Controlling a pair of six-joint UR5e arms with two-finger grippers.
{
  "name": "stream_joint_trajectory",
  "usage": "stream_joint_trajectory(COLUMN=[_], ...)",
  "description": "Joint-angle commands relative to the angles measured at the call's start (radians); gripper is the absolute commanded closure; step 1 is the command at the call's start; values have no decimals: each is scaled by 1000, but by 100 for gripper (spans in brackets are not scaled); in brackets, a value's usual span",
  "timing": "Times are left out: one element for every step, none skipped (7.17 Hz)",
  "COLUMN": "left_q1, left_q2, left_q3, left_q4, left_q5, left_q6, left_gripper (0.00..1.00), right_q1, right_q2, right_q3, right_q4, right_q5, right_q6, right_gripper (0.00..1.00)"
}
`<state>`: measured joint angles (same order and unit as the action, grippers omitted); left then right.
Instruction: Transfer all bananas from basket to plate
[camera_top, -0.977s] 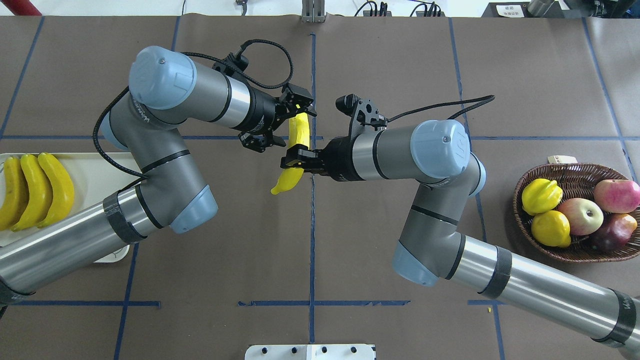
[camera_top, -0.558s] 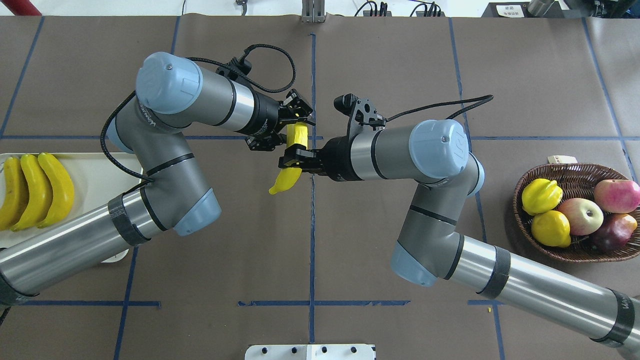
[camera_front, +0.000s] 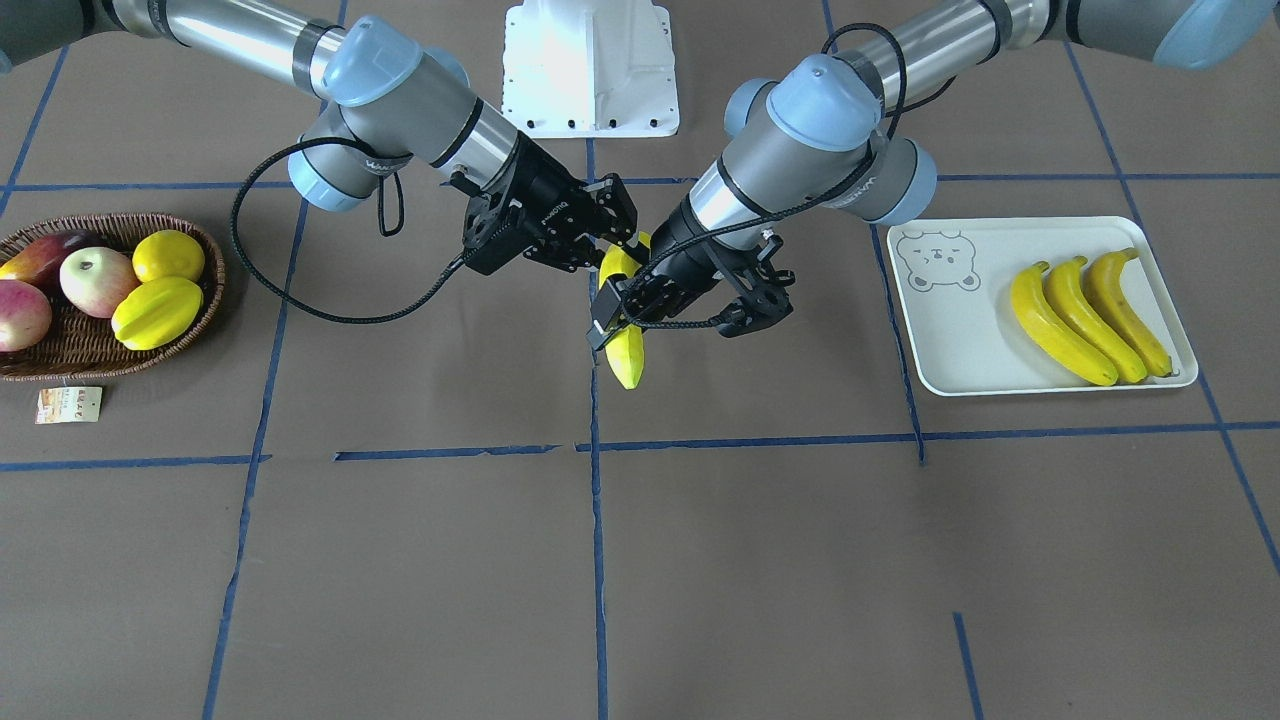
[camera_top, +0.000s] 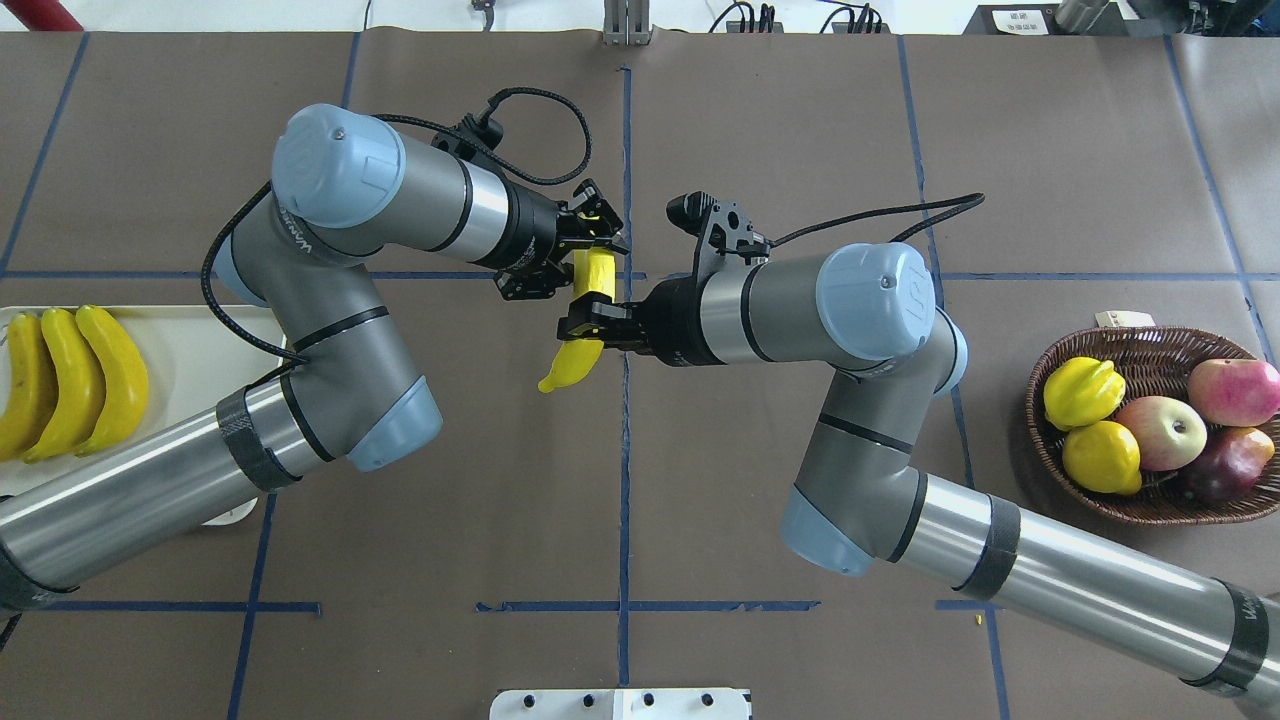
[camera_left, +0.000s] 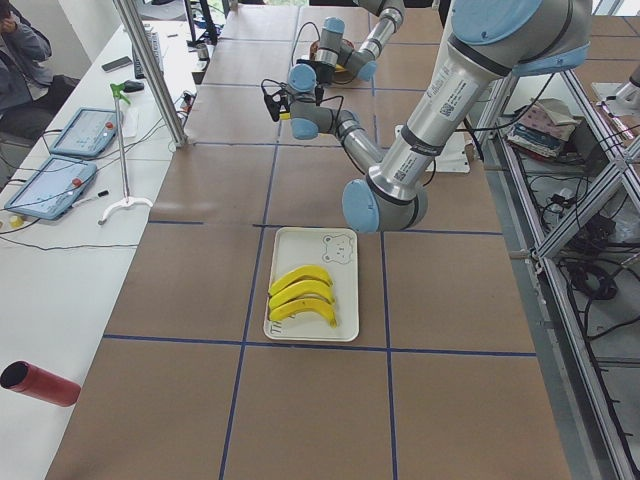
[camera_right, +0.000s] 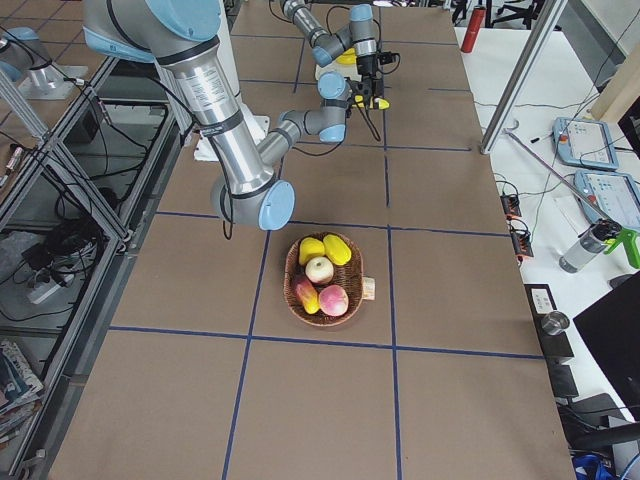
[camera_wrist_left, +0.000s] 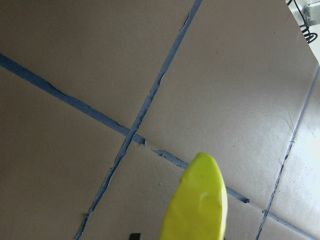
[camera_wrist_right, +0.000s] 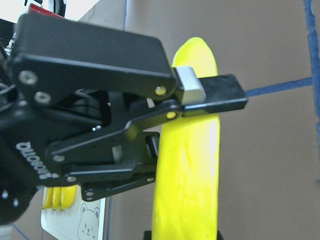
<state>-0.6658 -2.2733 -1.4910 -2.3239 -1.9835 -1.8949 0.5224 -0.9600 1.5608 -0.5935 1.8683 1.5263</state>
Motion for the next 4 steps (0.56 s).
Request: stream_joint_trajectory(left_q1=[-2, -3, -6, -11], left_q2=[0, 2, 2, 6], left_q3=[0, 0, -2, -3], left_q4=[0, 0, 0, 0], left_q5=[0, 0, -1, -1], left_q6=[-1, -3, -3, 2], left_gripper=[91, 100, 100, 100], right_q1=[-2, -2, -1, 10], right_q2=[6, 10, 10, 12], right_q3=[1, 4, 4, 4], right_q4=[-3, -6, -8, -14], right_q5=[-1, -1, 0, 2], right_q6=[2, 8, 9, 8], right_gripper=[1, 0, 0, 0])
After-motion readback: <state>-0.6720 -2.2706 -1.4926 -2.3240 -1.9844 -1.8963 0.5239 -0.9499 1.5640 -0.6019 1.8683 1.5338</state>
